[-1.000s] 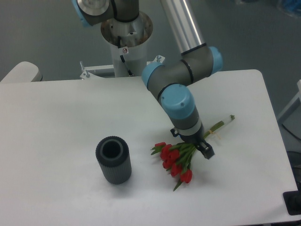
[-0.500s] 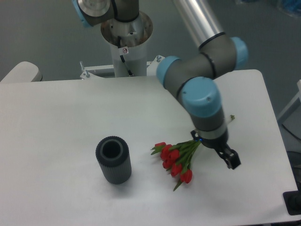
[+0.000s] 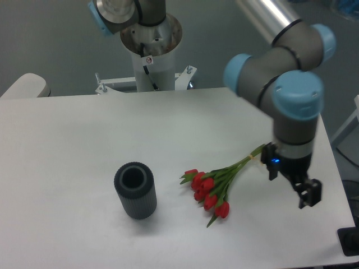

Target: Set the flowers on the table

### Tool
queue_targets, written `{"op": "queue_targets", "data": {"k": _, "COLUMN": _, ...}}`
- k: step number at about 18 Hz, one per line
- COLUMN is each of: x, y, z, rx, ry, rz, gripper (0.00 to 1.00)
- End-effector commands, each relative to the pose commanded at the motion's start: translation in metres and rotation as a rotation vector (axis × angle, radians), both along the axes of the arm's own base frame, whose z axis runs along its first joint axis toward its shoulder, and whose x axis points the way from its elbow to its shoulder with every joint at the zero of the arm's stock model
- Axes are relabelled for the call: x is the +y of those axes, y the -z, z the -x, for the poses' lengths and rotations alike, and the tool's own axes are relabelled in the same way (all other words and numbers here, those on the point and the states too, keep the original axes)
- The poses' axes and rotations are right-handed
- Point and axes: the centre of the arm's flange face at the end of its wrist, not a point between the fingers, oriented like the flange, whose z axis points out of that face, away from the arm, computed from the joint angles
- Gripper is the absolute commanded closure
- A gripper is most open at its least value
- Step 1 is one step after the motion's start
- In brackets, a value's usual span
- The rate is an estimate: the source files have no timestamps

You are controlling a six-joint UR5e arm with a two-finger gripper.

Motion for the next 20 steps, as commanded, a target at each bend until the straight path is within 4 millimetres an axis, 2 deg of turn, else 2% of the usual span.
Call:
{"op": "queue_targets", "data": {"k": 4, "x": -0.0136, "y": 0.0014, "z": 0.0103, "rx": 0.017, "ry": 0.063, "rz": 0.005, "gripper": 0.01}}
{"op": "queue_targets", "data": {"k": 20, "x": -0.0137, "y": 0.0035, "z": 0.0078, "rx": 0.012, "ry": 0.067, "rz": -0.002, "gripper": 0.01}}
